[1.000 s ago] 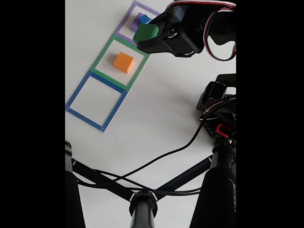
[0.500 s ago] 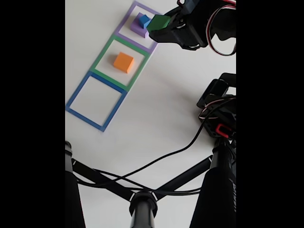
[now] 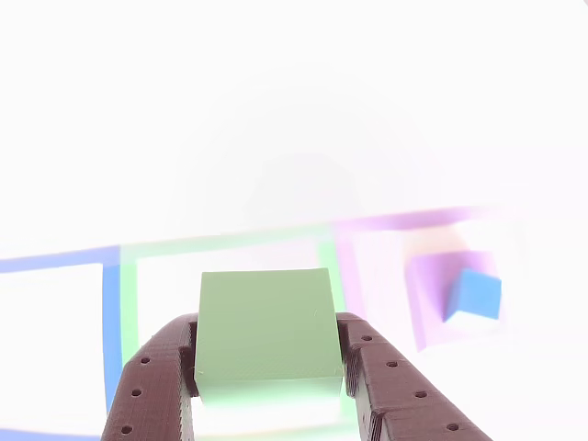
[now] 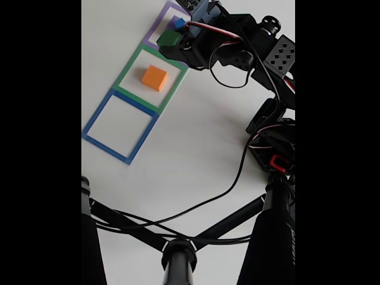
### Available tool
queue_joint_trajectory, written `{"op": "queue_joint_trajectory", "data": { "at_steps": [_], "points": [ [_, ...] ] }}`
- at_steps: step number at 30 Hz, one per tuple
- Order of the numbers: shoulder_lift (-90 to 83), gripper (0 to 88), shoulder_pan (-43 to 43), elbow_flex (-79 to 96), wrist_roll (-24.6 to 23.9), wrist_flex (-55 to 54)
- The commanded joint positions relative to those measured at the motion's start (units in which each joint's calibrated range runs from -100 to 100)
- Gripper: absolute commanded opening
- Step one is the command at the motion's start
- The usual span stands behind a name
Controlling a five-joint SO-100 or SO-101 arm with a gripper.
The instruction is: Tower of hanoi
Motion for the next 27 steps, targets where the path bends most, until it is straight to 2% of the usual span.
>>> {"op": "queue_joint_trajectory", "data": {
  "at_steps": [1,12,27],
  "points": [
    [-0.81,8.9,-1.6,6.3,0.39,-11.53],
    [6.22,8.7,-1.79,24.48,0.39,-42.46],
    [24.14,8.6,-3.51,34.3,0.39,-73.06]
  ]
}}
